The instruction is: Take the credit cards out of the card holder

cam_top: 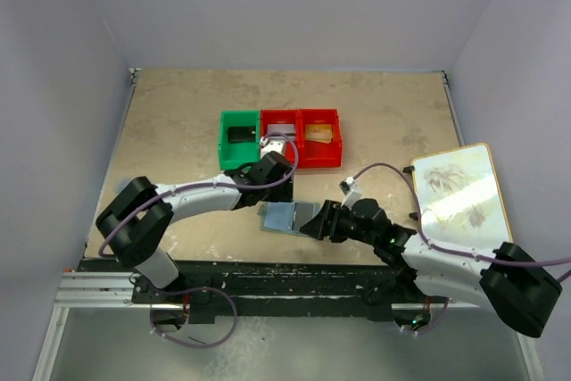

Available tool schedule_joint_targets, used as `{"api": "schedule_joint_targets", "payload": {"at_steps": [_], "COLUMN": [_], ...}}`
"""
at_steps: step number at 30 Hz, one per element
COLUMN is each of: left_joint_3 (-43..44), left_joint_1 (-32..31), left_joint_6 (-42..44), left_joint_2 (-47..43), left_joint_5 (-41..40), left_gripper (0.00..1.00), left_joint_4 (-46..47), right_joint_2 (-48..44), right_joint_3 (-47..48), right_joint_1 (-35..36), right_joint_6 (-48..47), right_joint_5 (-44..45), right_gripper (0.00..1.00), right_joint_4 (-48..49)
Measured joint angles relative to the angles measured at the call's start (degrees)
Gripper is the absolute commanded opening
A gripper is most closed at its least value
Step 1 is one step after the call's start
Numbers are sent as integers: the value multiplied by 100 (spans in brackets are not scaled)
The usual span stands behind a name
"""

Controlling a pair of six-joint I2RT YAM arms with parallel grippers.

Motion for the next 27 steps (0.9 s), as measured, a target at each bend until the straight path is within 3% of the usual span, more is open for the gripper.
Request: {"api": "schedule_joint_targets", "payload": {"at_steps": [13,27], "left_joint_3": [192,-518], "left_joint_1": [7,26], "left_joint_6": [317,446], "left_joint_2": [680,195], "left_joint_5": [254,229], "left_gripper": [57,49], "left_joint_4": [177,455], "right_joint_2": [1585,1593], "right_joint_3": [-42,420], "right_joint_1": [0,17], "right_joint_6": [142,511], "right_joint_5": [-586,195], "right_gripper": [61,67], "right_joint_4": [1193,448]}}
